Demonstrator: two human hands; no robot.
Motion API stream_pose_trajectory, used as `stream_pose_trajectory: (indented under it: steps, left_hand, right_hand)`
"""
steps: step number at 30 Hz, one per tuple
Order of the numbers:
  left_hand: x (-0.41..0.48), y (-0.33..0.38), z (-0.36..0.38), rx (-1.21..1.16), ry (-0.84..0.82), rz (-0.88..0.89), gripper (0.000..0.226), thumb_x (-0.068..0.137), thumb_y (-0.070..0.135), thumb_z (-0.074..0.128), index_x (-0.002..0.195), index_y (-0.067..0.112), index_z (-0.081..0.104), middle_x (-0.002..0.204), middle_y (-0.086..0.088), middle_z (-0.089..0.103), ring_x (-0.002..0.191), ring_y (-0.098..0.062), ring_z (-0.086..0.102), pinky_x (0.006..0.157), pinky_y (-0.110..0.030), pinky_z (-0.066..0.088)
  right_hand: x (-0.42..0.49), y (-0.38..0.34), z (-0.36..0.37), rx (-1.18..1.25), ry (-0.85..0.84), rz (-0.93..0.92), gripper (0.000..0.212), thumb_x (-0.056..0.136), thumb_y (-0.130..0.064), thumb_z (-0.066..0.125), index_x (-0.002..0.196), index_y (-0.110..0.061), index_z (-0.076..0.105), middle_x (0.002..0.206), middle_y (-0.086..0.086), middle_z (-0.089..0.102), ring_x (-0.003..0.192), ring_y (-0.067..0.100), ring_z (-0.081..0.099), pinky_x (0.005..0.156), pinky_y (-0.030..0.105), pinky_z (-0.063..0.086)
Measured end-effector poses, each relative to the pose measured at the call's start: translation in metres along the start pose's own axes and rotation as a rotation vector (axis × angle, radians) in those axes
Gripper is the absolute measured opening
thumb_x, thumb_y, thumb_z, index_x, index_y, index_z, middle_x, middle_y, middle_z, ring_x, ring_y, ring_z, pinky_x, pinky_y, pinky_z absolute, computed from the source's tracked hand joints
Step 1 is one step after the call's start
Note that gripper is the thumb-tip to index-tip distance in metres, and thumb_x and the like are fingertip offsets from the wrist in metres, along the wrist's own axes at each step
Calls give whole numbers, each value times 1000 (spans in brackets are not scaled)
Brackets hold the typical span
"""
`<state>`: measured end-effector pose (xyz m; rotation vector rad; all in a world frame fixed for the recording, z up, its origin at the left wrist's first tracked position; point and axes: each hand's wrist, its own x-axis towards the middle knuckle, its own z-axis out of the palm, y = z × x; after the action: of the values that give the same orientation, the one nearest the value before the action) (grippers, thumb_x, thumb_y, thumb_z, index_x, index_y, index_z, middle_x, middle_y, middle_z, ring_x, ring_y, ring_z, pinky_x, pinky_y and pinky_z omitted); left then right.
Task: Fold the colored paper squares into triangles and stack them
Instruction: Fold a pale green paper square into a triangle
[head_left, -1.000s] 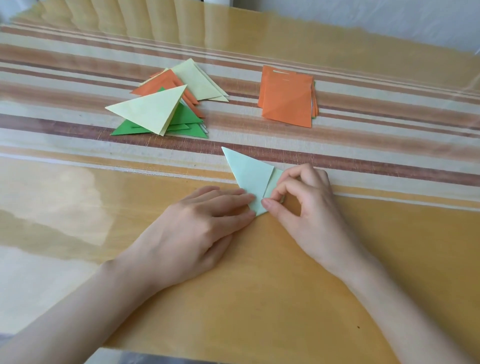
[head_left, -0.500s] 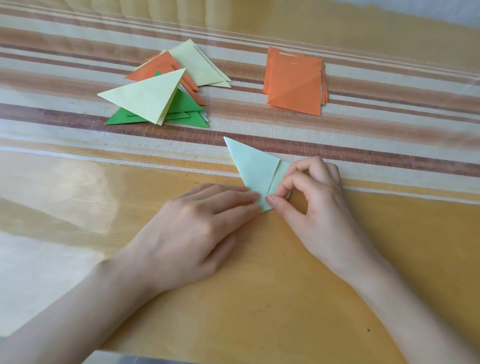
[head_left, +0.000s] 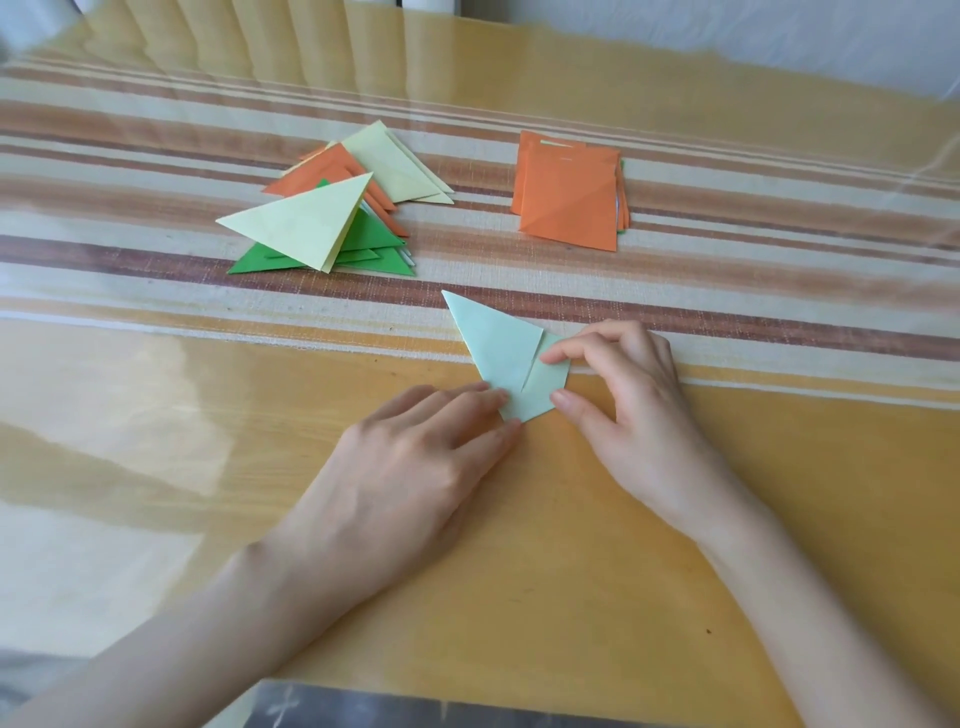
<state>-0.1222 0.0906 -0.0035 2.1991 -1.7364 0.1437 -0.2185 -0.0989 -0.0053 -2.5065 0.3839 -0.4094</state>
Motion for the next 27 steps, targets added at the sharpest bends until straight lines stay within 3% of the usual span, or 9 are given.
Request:
stream_pose_trajectory:
  steps: [3,5,10,13,15,18,22,24,27]
  left_hand:
    - [-1,4,2,16,-5,-14,26,82,11,50,101,9,67,124,-9,64,117,-23,60,95,-39,47]
    - [0,2,0,-45,-5,-31,29,85,17,41,99,9,66,122,-6,65,115,-22,60,98,-36,38]
    - [16,-10,-1,-367,117,-241,36,84,16,38,112,14,61,109,3,61,78,-8,50,76,-20,39]
    - [36,-23,-3,-406,110,-332,61,74,7,33,131,13,51,129,-1,54,113,-20,52,96,-36,42]
    - [51,-30,-5,-401,44,-294,75,68,6,28,141,14,43,142,-2,47,136,-24,34,113,-41,26]
    - [67,-33,-3,-409,-49,-292,73,73,29,24,144,23,39,134,8,46,137,-14,24,111,-31,12]
    - [73,-34,-1,-522,22,-357,65,77,57,23,110,20,65,98,6,48,106,-19,45,103,-39,30]
    - [70,-39,-2,-612,98,-417,58,82,65,34,83,16,65,88,5,45,94,-20,50,95,-45,40]
    - [62,-49,-6,-597,130,-423,46,78,67,46,72,22,58,88,8,48,92,-18,51,93,-40,41]
  right_hand:
    - [1,7,-12,75,-18,-143,32,89,-12,54,118,-19,63,123,-6,51,122,20,42,105,16,26]
    - [3,13,-18,22,-50,-262,32,92,-23,54,122,-17,64,133,-4,52,134,20,36,113,27,23]
    - [7,17,-4,-160,-66,-366,40,88,-39,53,114,-13,68,119,4,63,124,21,46,108,37,31]
    - [8,12,5,-216,47,-429,31,89,-33,56,101,-9,72,104,6,64,103,23,54,94,34,41]
    - [7,9,8,-247,92,-447,29,89,-32,56,97,-9,72,100,5,64,98,23,54,92,31,40]
    - [5,8,8,-253,101,-442,29,89,-33,55,94,-11,73,98,3,64,93,21,54,89,28,39]
    - [4,7,7,-236,84,-421,30,89,-36,54,94,-13,73,98,1,63,91,19,55,86,27,40]
    - [3,6,6,-224,74,-418,32,88,-38,54,96,-13,72,99,0,63,92,19,57,84,29,44]
    - [4,6,6,-207,59,-402,35,87,-41,54,98,-13,72,100,-2,62,94,18,57,83,31,48]
